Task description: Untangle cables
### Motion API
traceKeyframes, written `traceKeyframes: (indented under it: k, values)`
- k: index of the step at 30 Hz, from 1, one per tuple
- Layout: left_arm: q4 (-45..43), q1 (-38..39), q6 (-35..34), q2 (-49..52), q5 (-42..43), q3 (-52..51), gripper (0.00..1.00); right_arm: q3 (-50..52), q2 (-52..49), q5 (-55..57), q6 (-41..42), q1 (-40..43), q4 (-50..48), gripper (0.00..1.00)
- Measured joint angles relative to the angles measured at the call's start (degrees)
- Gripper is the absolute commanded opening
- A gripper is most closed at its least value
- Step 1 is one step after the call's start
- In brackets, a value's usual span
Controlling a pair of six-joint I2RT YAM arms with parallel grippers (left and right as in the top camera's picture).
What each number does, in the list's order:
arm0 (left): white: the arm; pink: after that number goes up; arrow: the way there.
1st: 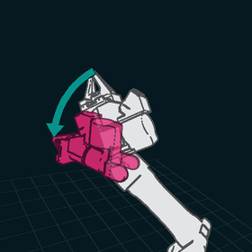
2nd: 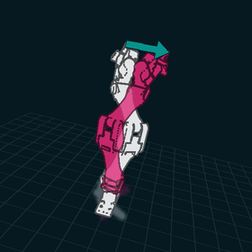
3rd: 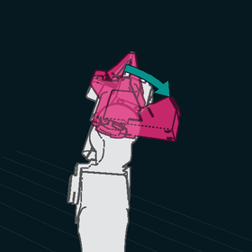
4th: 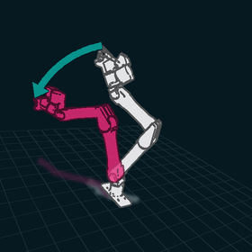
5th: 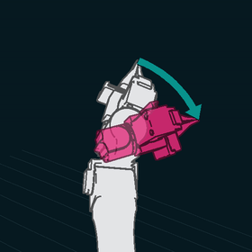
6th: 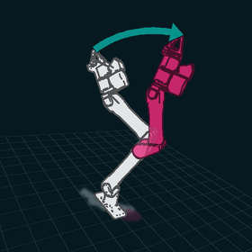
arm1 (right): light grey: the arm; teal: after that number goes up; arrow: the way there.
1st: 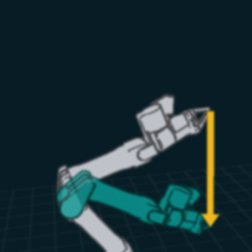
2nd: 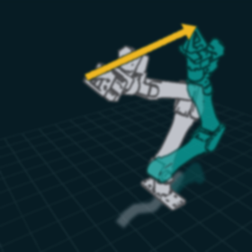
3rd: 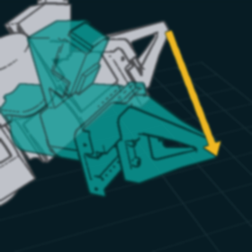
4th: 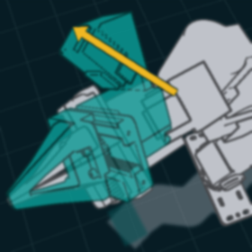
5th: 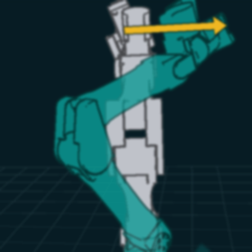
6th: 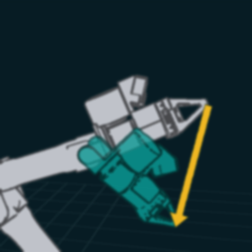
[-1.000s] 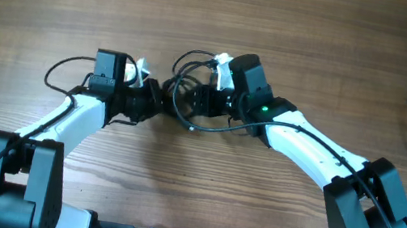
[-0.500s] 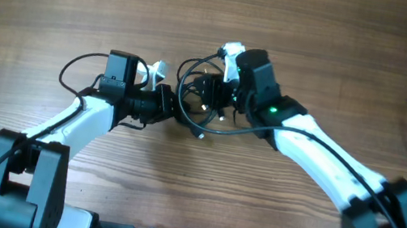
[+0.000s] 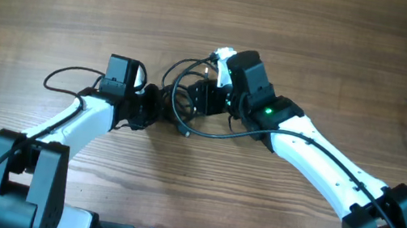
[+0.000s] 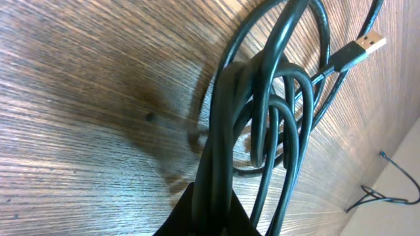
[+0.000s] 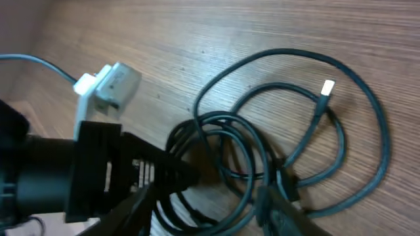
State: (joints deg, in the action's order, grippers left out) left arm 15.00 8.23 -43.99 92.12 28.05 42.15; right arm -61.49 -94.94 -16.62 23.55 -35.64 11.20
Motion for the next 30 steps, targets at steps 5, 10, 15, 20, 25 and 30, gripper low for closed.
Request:
traceKeyframes:
  k: [5, 10, 15, 20, 25, 30]
  values:
    - [1.9, 2.6, 3.3, 0.0, 0.5, 0.2, 0.04, 0.0, 0.0, -0.3, -0.2, 0.1, -1.4, 0.54]
    - [14.1, 3.8, 8.2, 0.0, -1.4, 0.2, 0.04, 0.0, -0.3, -0.5, 2.6, -0.4, -0.1, 0.57]
    - [13.1, 6.3, 17.4, 0.0, -2.9, 0.2, 0.04, 0.1, -3.4, -0.9, 3.2, -1.7, -0.1, 0.56]
    - [13.8, 13.9, 20.6, 0.0, -3.7, 0.2, 0.04, 0.1, -4.2, -0.8, 3.3, -1.7, 0.0, 0.56]
    - [14.3, 15.3, 19.7, 0.0, -6.4, 0.2, 0.04, 0.1, -8.0, -1.9, 4.3, -1.7, 1.7, 0.58]
    - [14.2, 15.3, 18.6, 0.0, -7.2, 0.2, 0.05, 0.1, -15.1, -6.1, 7.8, -1.7, -1.6, 0.63]
